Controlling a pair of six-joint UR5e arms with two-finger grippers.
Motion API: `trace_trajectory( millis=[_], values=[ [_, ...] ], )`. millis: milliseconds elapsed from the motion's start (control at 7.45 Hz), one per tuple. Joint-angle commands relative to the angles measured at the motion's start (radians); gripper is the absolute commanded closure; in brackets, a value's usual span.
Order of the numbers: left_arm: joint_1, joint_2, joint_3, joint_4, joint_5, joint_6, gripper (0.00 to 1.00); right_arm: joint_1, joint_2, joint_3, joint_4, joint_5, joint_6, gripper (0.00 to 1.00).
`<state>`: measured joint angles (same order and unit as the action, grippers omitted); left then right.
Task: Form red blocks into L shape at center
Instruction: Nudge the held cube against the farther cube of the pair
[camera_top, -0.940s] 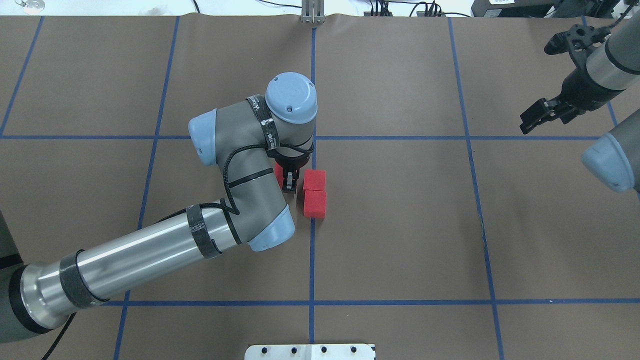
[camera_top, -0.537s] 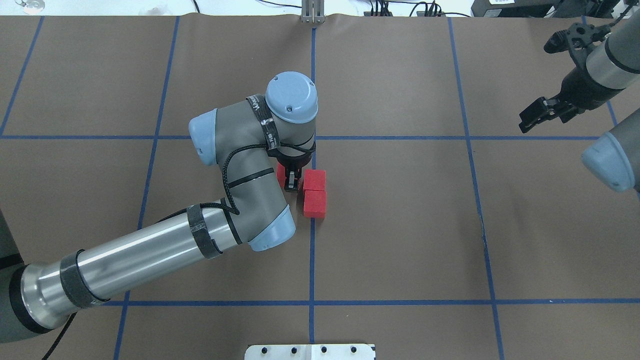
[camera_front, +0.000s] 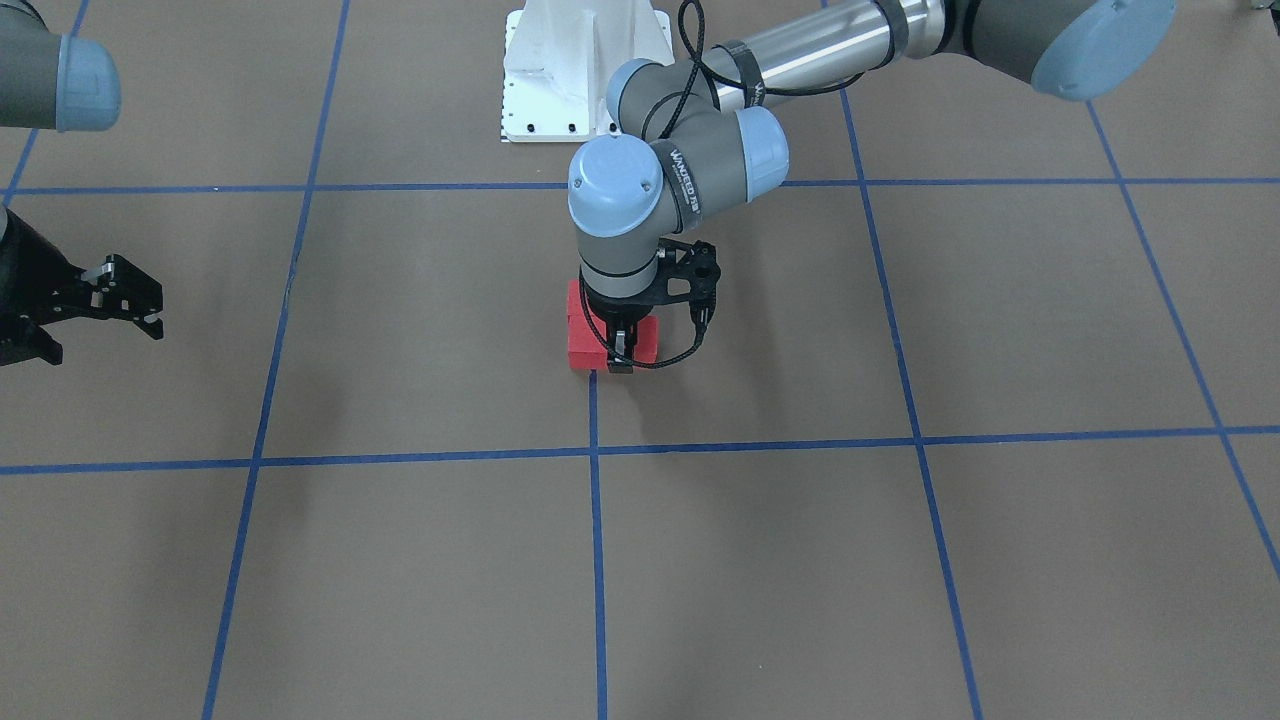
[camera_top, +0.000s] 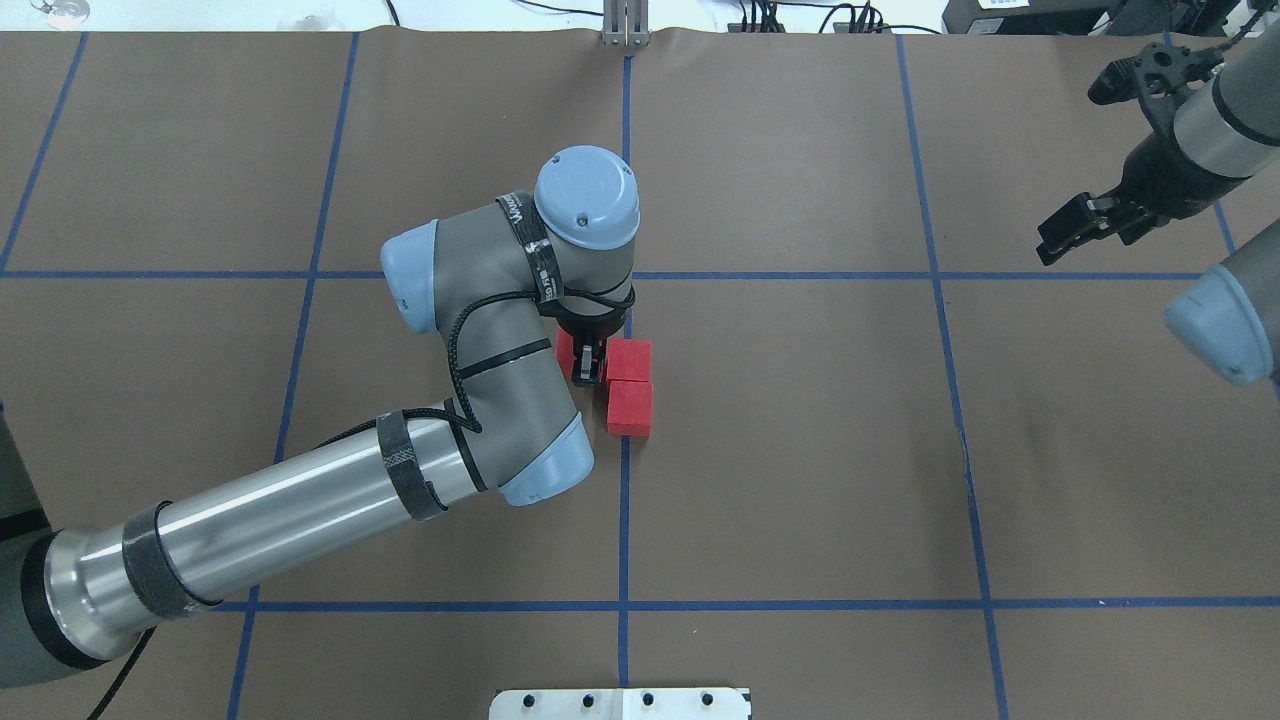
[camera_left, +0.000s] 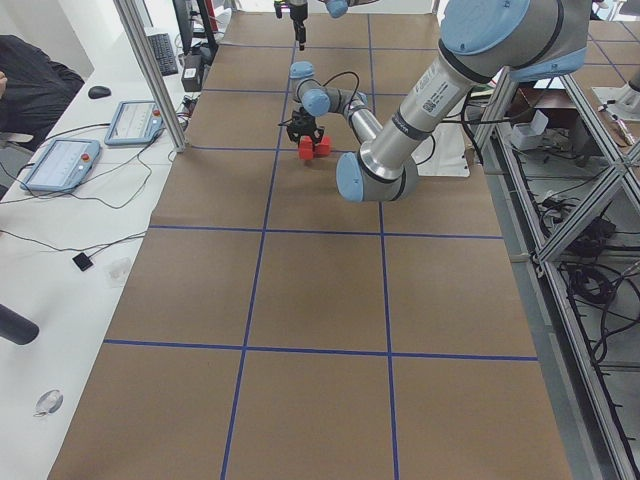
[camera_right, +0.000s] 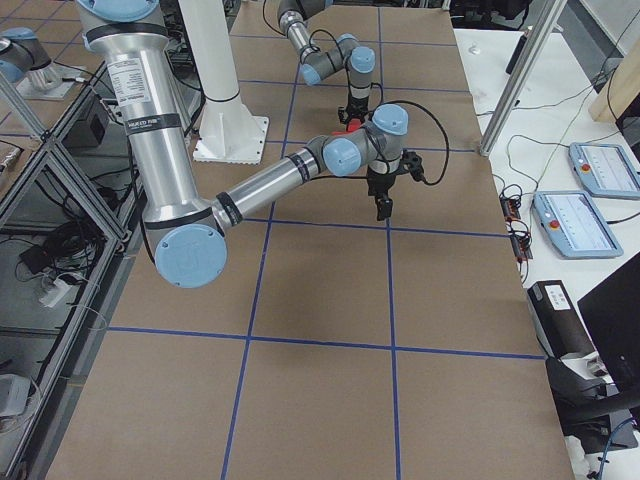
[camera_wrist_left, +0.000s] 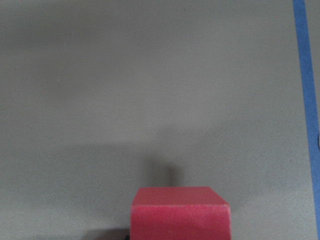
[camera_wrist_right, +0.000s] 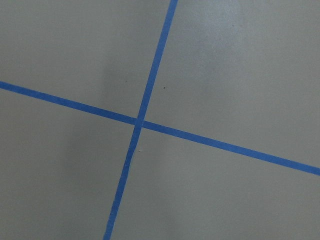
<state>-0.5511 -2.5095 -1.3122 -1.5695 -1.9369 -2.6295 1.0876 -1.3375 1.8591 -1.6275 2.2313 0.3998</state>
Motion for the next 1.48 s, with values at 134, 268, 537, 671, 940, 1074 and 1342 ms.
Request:
trace_trajectory(
  millis=[134,268,537,671,940,1074,1342],
  values=[
    [0.008,0.000,0.001,0.000,0.000,0.006,1.00,0.000,0.000,0.008,-0.002,0.001,0.001,0.01],
    [0.008,0.000,-0.001,-0.001,0.000,0.011,0.99,0.002,-0.002,0.008,-0.002,0.001,0.001,0.01],
    [0.008,0.000,-0.001,0.002,0.000,0.013,0.48,0.002,-0.002,0.006,-0.002,0.001,0.001,0.01],
    [0.008,0.000,-0.001,0.002,0.000,0.013,0.45,0.002,-0.002,0.006,-0.002,0.001,0.001,0.01],
    [0.010,0.000,-0.002,0.002,0.000,0.013,0.45,0.002,-0.003,0.006,-0.002,0.002,0.001,0.01],
    [0.010,0.000,-0.004,0.002,-0.002,0.013,0.45,0.002,-0.003,0.006,-0.002,0.002,-0.001,0.01],
    [0.013,0.000,-0.004,0.002,0.000,0.013,0.45,0.002,-0.003,0.006,-0.002,0.002,0.001,0.01]
  ],
)
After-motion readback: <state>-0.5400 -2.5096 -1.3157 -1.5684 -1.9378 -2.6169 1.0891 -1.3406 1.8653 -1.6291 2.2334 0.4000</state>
